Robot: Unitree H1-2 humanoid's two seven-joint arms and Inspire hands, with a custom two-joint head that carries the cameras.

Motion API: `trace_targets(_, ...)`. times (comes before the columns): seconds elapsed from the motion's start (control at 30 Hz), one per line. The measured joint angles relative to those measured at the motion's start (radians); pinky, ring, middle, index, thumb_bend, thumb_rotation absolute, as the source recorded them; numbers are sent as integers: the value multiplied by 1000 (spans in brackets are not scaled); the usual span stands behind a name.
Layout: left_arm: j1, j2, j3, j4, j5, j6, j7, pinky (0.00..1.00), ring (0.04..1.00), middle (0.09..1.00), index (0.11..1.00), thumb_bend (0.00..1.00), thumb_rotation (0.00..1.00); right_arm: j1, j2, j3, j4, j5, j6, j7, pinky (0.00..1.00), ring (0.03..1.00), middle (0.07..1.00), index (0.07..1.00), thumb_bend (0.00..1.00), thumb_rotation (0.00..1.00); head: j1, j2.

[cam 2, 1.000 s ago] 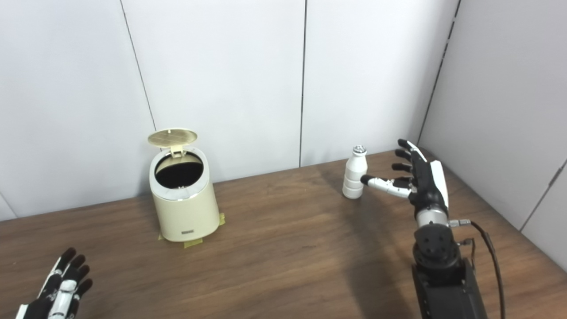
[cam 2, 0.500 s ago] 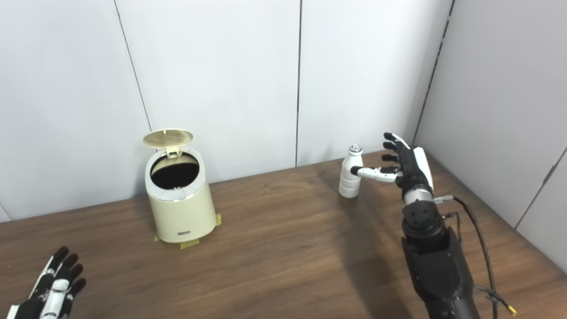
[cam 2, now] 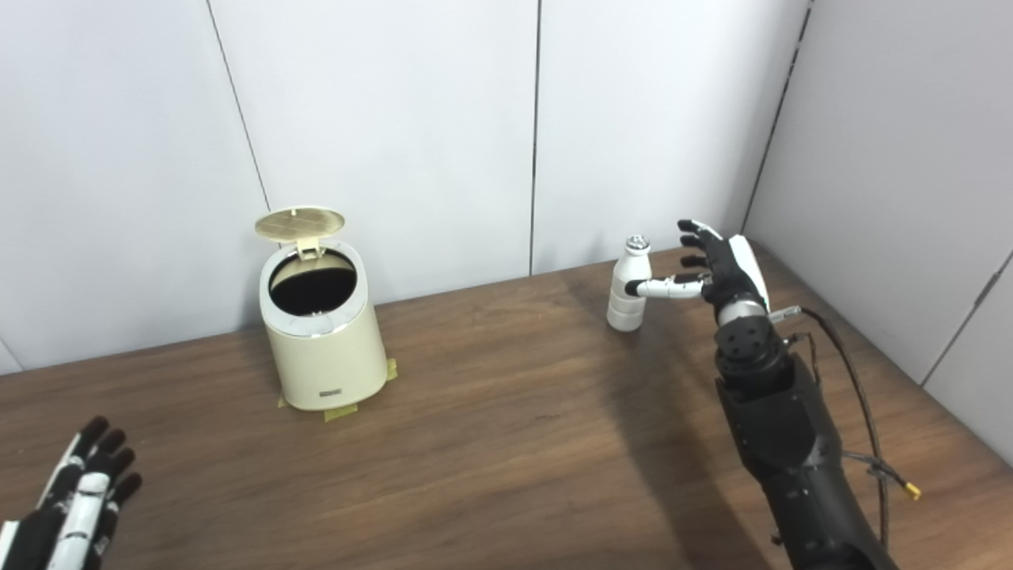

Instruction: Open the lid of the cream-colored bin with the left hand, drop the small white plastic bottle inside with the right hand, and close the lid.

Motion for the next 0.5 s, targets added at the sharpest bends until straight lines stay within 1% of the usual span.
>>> trace_targets(0.07,0,0,0,0,0,10,2,925,949,948,996,423,693,-2,-9,21,19,-1,-3,10,731,842,891,887,982,181,0,0)
trace_targets(0.1,0,0,0,0,0,11,2,938,954,954,999,415,695,-3,-12,30,31,-6,-3,12,729,832,885,884,985,198,2,0)
trace_targets(0.23,0,0,-2,0,0,12,4,947,954,957,1000,407,700,-4,-15,61,55,-20,-3,11,710,811,868,868,978,206,3,3)
trace_targets(0.37,0,0,-7,0,0,14,9,949,956,959,1000,418,694,-18,-14,65,78,-20,-5,1,699,801,855,849,974,187,3,2)
trace_targets(0.5,1,0,-8,-6,0,17,16,951,957,960,1000,415,685,-34,-14,65,99,-20,-10,0,722,818,863,852,974,176,5,6)
